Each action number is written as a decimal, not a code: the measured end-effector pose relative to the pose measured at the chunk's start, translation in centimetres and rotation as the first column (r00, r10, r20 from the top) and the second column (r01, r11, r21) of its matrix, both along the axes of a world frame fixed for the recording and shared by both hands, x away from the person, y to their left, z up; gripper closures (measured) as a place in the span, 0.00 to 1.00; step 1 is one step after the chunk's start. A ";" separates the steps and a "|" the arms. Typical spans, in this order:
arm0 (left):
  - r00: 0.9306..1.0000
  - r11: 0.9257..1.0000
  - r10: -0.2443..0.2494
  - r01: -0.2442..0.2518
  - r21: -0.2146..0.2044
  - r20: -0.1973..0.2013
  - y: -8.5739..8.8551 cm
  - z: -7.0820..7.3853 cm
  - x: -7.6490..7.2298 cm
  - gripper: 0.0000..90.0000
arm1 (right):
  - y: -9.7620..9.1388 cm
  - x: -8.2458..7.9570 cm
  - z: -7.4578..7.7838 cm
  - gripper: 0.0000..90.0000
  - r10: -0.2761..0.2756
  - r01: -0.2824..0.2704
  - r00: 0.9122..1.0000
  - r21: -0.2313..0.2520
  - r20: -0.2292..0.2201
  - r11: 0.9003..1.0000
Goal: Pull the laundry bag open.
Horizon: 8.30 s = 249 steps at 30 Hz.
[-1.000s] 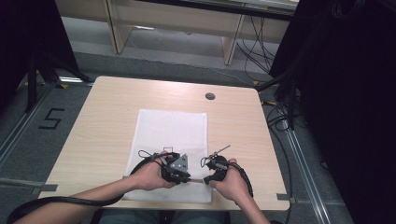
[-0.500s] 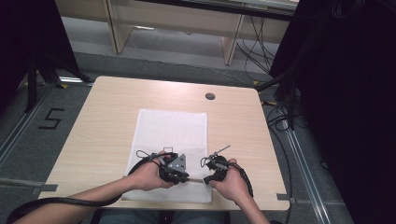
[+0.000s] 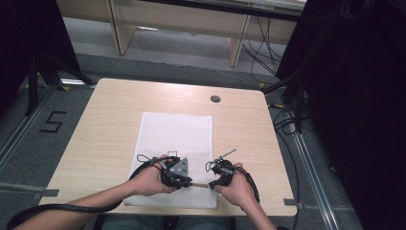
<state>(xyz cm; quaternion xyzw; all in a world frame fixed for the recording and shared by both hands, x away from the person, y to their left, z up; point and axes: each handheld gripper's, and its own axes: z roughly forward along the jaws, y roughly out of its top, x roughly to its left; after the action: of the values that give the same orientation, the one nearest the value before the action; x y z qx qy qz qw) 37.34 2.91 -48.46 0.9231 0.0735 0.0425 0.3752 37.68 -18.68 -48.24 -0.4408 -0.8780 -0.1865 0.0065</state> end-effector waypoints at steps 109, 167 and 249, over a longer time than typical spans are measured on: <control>0.999 0.999 0.054 -0.054 -0.004 -0.004 5.0 0.3 -0.6 0.91 | -0.1 -0.1 0.0 1.00 -0.002 0.003 1.000 0.019 -0.005 1.000; 0.992 0.992 0.128 -0.128 0.001 0.001 9.6 0.4 -0.7 0.91 | 0.0 -0.1 0.1 1.00 -0.006 0.006 1.000 0.003 -0.009 1.000; 0.988 0.988 0.155 -0.155 -0.015 0.000 10.8 0.2 -1.0 0.91 | 0.4 -0.4 0.1 0.66 0.302 -0.297 0.939 -0.059 0.164 0.953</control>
<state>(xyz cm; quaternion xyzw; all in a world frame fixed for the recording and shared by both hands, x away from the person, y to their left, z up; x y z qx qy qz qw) 36.38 13.71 -48.29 0.9116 0.1451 0.0717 0.3779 37.30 -18.29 -48.09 -0.2846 -0.9350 -0.2059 -0.0479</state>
